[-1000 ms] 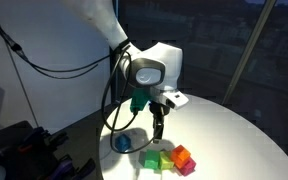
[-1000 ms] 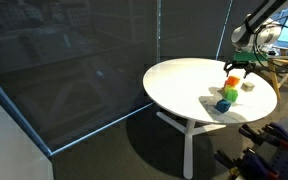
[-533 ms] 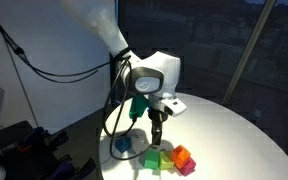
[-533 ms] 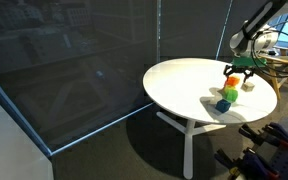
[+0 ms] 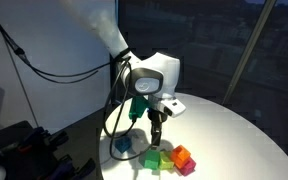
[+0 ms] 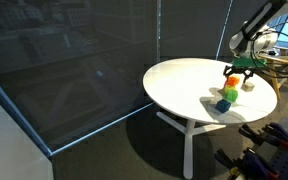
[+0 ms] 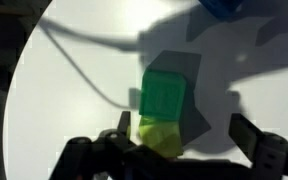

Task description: Put the green block on top of the blue block

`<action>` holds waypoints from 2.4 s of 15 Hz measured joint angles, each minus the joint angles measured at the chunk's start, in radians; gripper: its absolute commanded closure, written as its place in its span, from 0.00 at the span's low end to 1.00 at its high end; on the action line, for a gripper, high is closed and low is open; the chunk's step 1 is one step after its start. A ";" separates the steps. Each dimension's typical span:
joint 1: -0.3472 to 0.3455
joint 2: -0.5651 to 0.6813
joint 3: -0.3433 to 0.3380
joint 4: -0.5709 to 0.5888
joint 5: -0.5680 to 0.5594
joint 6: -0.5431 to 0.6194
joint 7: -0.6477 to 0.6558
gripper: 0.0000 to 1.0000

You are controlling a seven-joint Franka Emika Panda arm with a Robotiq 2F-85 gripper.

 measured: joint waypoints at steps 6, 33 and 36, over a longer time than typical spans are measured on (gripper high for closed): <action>0.001 0.012 0.000 0.000 0.000 0.000 0.001 0.00; -0.001 0.163 0.000 0.050 0.057 0.083 0.022 0.00; -0.001 0.176 -0.001 0.063 0.064 0.083 0.022 0.00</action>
